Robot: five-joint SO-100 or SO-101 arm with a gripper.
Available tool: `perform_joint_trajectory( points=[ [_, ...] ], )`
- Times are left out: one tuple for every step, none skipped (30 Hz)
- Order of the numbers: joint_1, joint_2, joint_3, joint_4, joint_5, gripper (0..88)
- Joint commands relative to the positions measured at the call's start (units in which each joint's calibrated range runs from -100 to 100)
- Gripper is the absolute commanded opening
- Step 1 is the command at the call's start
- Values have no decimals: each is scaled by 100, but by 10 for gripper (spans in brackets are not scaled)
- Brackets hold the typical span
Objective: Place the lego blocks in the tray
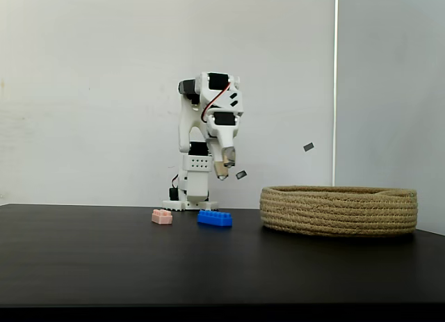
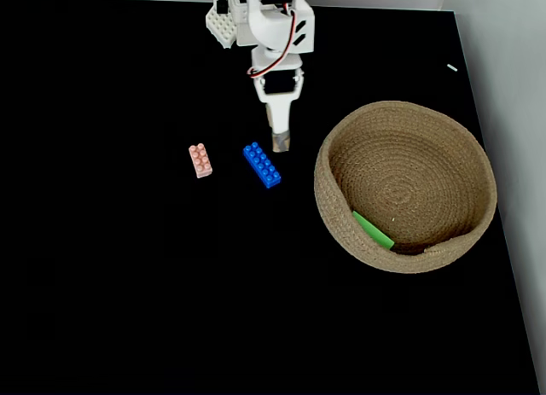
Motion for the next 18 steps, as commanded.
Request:
perform_joint_trajectory(
  points=[
    [600, -296, -236, 921, 835, 224],
    [723, -296, -273, 1071, 1089, 212],
    [855, -288, -300, 1137, 1397, 201],
    [1012, -253, -309, 1162, 1661, 210],
    [1193, -176, -337, 1137, 1875, 226],
    [1375, -64, -373, 1120, 2120, 228],
    [1556, 73, -428, 1120, 2364, 230],
    [1754, 228, -501, 1120, 2608, 236],
    [1985, 409, -610, 1120, 2911, 238],
    [2207, 589, -738, 1129, 3228, 238],
    [2422, 778, -866, 1137, 3531, 240],
    [2611, 968, -1021, 1137, 3805, 241],
    [2768, 1174, -1212, 1154, 4029, 243],
    [2883, 1380, -1413, 1162, 4225, 248],
    [2941, 1569, -1614, 1162, 4337, 254],
    [2966, 1750, -1814, 1170, 4391, 263],
    [2974, 1922, -2006, 1195, 4454, 287],
    [2949, 2077, -2179, 1195, 4503, 303]
  ],
)
